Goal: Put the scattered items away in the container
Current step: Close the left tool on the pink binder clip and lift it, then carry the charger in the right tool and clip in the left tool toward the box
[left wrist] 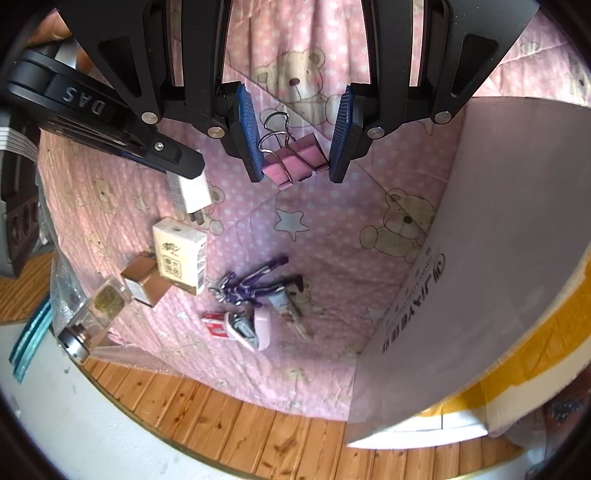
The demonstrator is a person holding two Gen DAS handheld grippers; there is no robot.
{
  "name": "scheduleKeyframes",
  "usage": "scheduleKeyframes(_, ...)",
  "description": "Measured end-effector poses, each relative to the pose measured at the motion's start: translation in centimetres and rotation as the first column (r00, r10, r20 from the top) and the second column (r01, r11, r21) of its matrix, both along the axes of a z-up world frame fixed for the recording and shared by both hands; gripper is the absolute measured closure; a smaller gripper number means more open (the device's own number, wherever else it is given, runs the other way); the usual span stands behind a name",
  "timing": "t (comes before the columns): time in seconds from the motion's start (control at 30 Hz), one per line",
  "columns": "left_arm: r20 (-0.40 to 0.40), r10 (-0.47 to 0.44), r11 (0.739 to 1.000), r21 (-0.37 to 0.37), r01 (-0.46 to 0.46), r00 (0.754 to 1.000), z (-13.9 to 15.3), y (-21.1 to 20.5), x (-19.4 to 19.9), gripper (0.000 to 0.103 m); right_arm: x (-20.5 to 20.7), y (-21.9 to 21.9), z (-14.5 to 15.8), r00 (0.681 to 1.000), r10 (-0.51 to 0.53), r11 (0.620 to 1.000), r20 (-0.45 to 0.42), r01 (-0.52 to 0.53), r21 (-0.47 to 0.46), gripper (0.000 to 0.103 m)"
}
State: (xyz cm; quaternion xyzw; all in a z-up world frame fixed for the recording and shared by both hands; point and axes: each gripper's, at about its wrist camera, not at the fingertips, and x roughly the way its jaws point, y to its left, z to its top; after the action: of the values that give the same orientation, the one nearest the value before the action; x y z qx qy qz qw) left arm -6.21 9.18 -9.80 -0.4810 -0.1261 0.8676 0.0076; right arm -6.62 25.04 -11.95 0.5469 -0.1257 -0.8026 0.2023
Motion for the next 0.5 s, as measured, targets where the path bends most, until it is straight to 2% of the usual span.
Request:
scheduleKeyframes(0.17, -0.028, -0.011, 1.000, -0.017, 0.010, 1.000, 1.7, -0.3, 1.1, 0.065, 0.6, -0.3, 0.6, 1.000, 0.010, 1.000, -0.012, -0.010, 0.008, 0.072)
scheduleKeyframes(0.5, -0.055, 0.003, 1.000, 0.014, -0.002, 0.998, 4.1, -1.4, 2.5, 0.065, 3.5, 0.6, 2.2, 0.999, 0.018, 0.999, -0.029, -0.017, 0.038, 0.072)
